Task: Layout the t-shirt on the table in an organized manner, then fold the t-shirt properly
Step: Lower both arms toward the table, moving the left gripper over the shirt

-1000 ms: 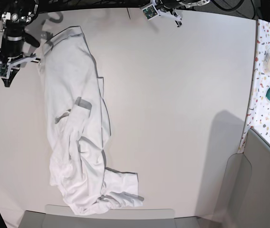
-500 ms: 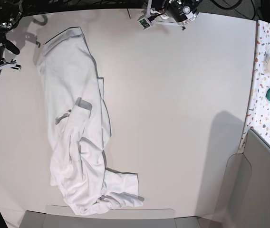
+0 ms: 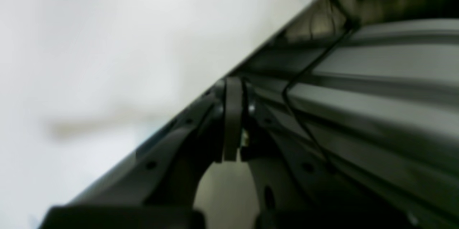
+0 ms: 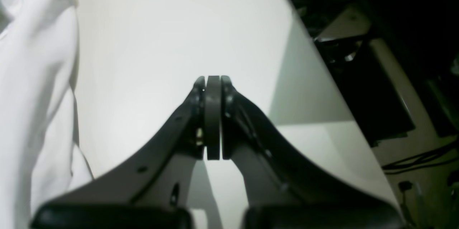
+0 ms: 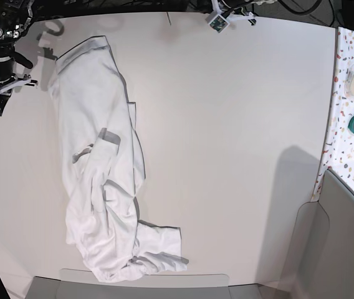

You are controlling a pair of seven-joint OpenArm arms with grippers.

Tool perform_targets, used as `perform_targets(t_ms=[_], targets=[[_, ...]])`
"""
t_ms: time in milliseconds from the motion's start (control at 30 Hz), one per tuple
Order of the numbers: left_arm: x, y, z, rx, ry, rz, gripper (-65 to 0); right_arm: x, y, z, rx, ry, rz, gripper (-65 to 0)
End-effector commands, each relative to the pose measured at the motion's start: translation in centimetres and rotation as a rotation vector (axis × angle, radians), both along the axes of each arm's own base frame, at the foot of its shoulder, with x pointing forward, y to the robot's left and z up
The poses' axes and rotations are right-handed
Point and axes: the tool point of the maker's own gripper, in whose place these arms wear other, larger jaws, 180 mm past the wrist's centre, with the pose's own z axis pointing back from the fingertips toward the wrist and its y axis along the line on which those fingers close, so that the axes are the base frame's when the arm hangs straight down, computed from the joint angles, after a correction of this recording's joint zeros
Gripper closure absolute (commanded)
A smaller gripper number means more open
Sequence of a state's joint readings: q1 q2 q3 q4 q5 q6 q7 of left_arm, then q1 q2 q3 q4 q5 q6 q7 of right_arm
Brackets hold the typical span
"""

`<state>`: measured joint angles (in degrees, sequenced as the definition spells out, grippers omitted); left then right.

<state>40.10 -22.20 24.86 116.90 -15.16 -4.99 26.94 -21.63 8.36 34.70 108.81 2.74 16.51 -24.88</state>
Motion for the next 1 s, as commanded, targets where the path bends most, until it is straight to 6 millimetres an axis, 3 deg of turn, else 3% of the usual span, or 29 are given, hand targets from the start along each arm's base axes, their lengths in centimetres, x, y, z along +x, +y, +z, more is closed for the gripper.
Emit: perform_targets(t_ms=[0, 133, 300, 467, 600, 967], targets=[[6.2, 2.0, 5.4, -0.045, -0.315, 0.15, 0.0, 0.3, -0.5, 1.3, -0.029, -0.04, -0.001, 0.0], [4.5, 5.3, 5.3, -0.003, -0.325, 0.226, 0.0, 0.4, -0.6, 1.2, -0.027, -0.038, -0.003, 0.0], [4.3, 8.2, 5.7, 0.049, -0.36, 0.284, -0.1, 1.0, -0.4, 1.7, -0.025, -0.058, 0.003, 0.0], [4.6, 8.3, 5.8, 0.051, -0.367, 0.286, -0.1, 1.0, -0.4, 1.7, -0.026, -0.058, 0.004, 0.0], [5.9, 8.2, 6.5, 0.041, -0.406, 0.288, -0.1, 0.5, -0.5, 1.3, -0.024, -0.045, -0.001, 0.0], [11.2, 7.9, 7.5, 0.066, -0.439, 0.282, -0.1, 0.6, -0.5, 1.4, -0.024, -0.049, -0.001, 0.0]])
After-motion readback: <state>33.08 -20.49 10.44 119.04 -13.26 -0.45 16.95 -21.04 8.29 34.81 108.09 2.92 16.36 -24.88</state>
